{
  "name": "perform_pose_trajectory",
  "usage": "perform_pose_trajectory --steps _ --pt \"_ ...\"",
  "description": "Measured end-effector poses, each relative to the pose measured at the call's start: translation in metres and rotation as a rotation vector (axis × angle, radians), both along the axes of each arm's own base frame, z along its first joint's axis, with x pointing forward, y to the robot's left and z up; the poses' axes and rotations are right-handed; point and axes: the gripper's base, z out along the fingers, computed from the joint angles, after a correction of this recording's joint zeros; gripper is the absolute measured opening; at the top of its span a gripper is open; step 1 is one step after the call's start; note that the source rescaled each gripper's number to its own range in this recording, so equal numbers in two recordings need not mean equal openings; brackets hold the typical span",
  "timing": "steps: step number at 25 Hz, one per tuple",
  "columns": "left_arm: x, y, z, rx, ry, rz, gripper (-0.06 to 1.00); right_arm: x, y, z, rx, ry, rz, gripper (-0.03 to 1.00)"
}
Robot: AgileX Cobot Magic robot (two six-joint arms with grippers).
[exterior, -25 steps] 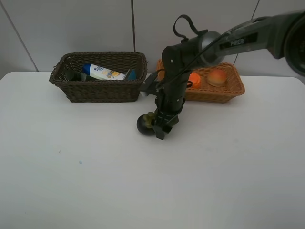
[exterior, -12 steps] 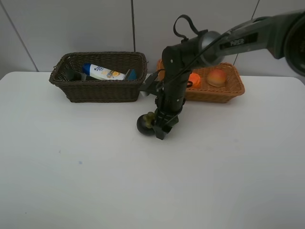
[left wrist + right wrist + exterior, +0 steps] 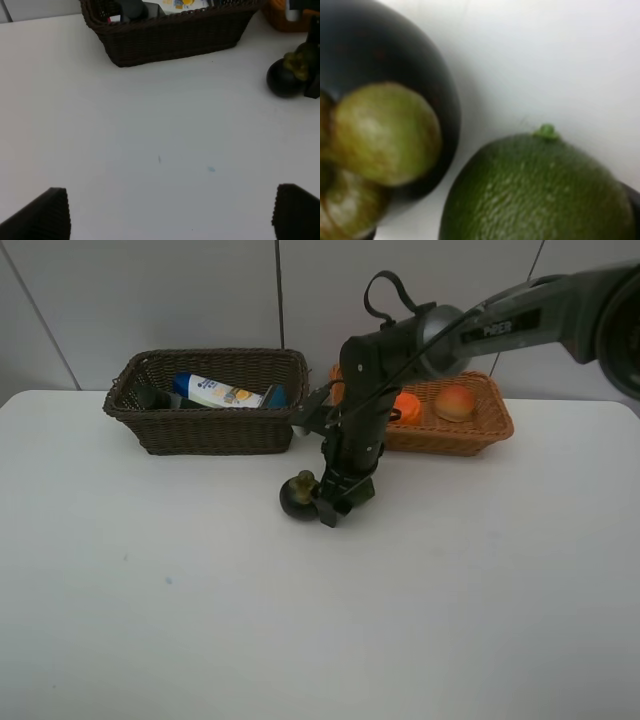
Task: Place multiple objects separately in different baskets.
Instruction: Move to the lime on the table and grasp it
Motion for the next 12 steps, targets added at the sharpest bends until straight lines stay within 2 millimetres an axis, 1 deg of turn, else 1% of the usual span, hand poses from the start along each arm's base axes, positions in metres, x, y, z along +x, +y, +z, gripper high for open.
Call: perform_pose_trajectory --steps 10,12 --pt "0.0000 0.0000 0.0000 0.000 0.000 0.000 0.99 0.0003 0.0011 -0.0005 0.015 -0.001 -0.028 1.00" --pt "0.0000 0.0000 0.0000 0.000 0.000 0.000 0.99 0.0004 0.0009 -0.0005 0.012 -0.002 -0.027 0.97"
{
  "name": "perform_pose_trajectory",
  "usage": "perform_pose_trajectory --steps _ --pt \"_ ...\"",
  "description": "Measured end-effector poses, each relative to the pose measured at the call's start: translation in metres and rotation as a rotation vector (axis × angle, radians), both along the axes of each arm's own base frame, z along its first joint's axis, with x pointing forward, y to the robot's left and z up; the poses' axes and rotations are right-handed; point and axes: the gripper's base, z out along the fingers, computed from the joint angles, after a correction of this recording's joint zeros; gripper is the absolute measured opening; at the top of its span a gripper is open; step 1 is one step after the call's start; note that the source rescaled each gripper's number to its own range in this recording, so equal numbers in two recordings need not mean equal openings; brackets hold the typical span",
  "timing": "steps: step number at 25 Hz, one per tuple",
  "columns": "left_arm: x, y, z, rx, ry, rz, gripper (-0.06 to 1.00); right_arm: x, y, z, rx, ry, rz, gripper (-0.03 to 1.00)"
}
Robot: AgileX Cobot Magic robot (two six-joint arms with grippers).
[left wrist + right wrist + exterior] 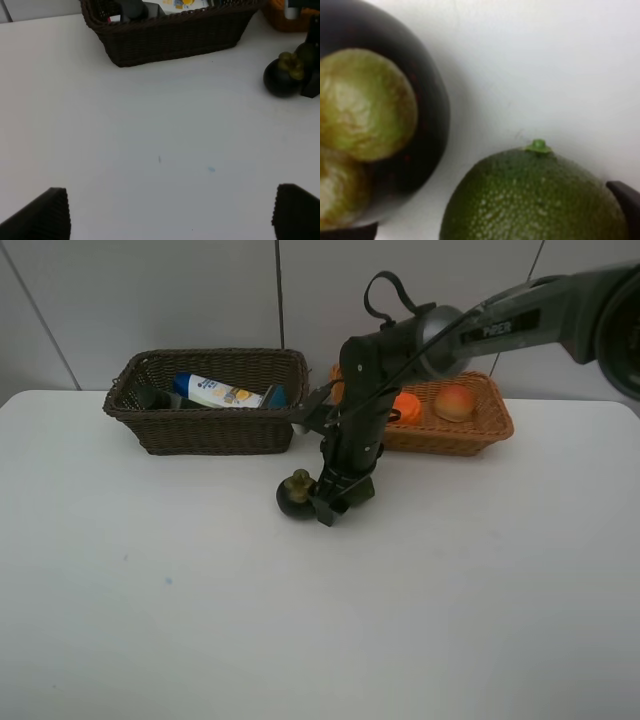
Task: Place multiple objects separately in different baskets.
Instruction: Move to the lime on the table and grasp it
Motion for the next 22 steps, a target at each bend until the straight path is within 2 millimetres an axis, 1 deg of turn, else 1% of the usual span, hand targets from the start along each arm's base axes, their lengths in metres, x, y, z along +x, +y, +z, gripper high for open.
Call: perform_pose_trajectory --steps 2,3,5,8,9,22 --pt "0.0000 0.0000 0.0000 0.000 0.000 0.000 0.99 -0.0002 -0.0003 0.0000 -0.003 0.003 -0.003 0.87" --pt "0.0000 0.0000 0.0000 0.000 0.000 0.000 0.99 -0.0002 -0.0006 0.0000 -0.006 0.002 -0.002 0.78" --pt "0.0000 0.0000 0.0000 0.000 0.000 0.000 0.99 -0.0004 -0.0006 -0.0001 -0.012 0.000 0.001 0.57" --pt "0.0000 0.0000 0.0000 0.000 0.000 0.000 0.99 -0.0007 -0.0012 -0.0001 -0.019 0.003 0.004 0.13" --pt "0.0000 0.0000 0.0000 0.000 0.000 0.000 0.99 -0.0009 -0.0015 -0.0002 -0.022 0.006 0.004 0.01" --pt "0.0000 0.0000 0.0000 0.000 0.000 0.000 0.99 0.0007 -0.0040 0.0007 -0.056 -0.008 0.027 0.00"
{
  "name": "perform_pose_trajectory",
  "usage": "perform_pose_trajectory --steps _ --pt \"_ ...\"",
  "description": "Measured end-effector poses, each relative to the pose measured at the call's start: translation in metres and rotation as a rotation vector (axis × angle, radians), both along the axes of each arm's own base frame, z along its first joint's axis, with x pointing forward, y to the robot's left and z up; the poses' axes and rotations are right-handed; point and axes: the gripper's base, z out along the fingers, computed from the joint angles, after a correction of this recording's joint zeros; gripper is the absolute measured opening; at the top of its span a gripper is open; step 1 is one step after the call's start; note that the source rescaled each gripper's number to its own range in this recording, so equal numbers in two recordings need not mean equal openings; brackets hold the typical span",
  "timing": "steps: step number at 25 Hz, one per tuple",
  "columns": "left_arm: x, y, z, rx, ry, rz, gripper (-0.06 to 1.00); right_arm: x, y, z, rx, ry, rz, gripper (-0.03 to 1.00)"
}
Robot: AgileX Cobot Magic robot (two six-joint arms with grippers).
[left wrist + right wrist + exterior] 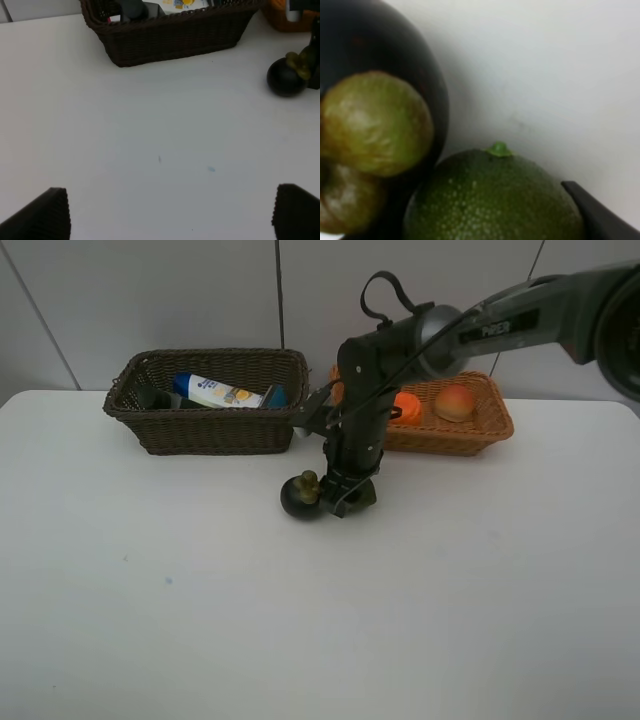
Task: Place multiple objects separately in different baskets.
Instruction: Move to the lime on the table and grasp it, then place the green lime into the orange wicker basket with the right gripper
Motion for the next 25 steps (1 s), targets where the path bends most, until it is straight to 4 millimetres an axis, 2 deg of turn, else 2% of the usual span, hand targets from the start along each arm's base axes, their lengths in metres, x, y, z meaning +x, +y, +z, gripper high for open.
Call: perform_pose_trajectory --steps 10,15,18,25 --pt "0.000 0.000 0.000 0.000 0.000 0.000 0.99 0.000 -0.001 0.000 -0.015 -0.002 0.008 0.00" --pt "0.000 0.000 0.000 0.000 0.000 0.000 0.99 0.001 -0.004 0.008 -0.037 -0.021 0.024 0.00" --pt "0.000 0.000 0.000 0.000 0.000 0.000 0.99 0.001 -0.005 0.025 -0.024 -0.052 0.027 0.00" --pt "0.000 0.000 0.000 0.000 0.000 0.000 0.99 -0.001 -0.010 0.086 0.017 -0.183 0.043 0.00"
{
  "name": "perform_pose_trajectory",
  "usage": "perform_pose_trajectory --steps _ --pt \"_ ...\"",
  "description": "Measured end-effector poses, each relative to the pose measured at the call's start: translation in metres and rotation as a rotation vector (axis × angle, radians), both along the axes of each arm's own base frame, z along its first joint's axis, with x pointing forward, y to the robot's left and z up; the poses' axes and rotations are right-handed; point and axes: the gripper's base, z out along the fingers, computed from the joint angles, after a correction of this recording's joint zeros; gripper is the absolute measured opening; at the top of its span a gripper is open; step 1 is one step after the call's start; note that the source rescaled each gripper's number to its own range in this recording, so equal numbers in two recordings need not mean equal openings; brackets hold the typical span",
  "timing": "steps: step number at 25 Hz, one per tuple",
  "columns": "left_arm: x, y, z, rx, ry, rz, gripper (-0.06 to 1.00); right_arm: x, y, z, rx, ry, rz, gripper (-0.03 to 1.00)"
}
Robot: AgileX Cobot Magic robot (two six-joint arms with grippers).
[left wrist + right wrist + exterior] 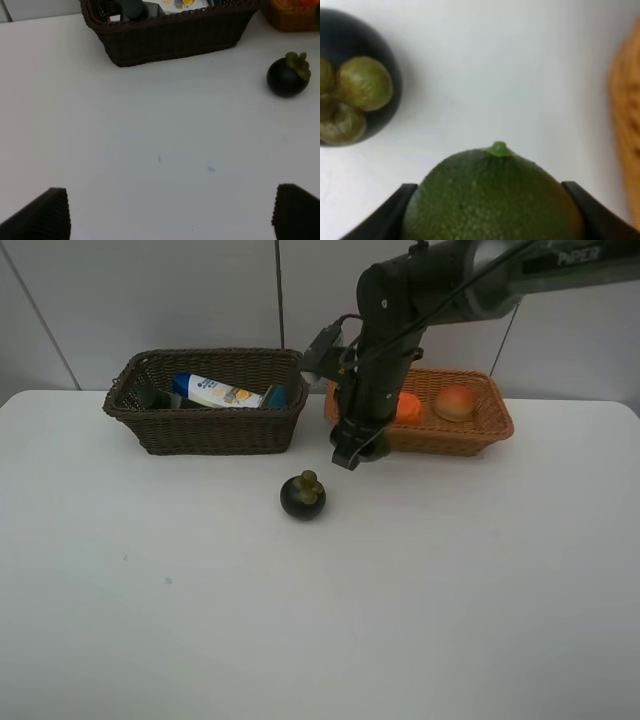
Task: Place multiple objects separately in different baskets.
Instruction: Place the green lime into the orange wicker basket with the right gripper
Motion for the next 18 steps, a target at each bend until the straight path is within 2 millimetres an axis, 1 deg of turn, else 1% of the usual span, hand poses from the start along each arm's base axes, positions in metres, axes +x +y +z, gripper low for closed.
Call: perform_pose_trajectory --steps 3,6,8,10,13,18 --pt "0.000 0.000 0.000 0.000 0.000 0.000 0.99 0.003 -0.002 0.018 0.009 -0.093 0.030 0.00" --pt "0.000 0.000 0.000 0.000 0.000 0.000 0.99 0.011 0.000 0.027 0.055 -0.194 0.054 0.00" --pt "0.000 0.000 0.000 0.000 0.000 0.000 0.99 0.020 -0.003 0.030 0.098 -0.258 0.038 0.00" --pt "0.000 0.000 0.000 0.000 0.000 0.000 0.99 0.033 -0.010 0.032 0.160 -0.331 -0.009 0.00" --pt "0.000 0.000 0.000 0.000 0.000 0.000 0.99 0.054 -0.030 0.032 0.233 -0.399 -0.104 0.00" --pt "0.000 0.000 0.000 0.000 0.000 0.000 0.99 0.081 -0.074 0.037 0.369 -0.481 -0.313 0.00"
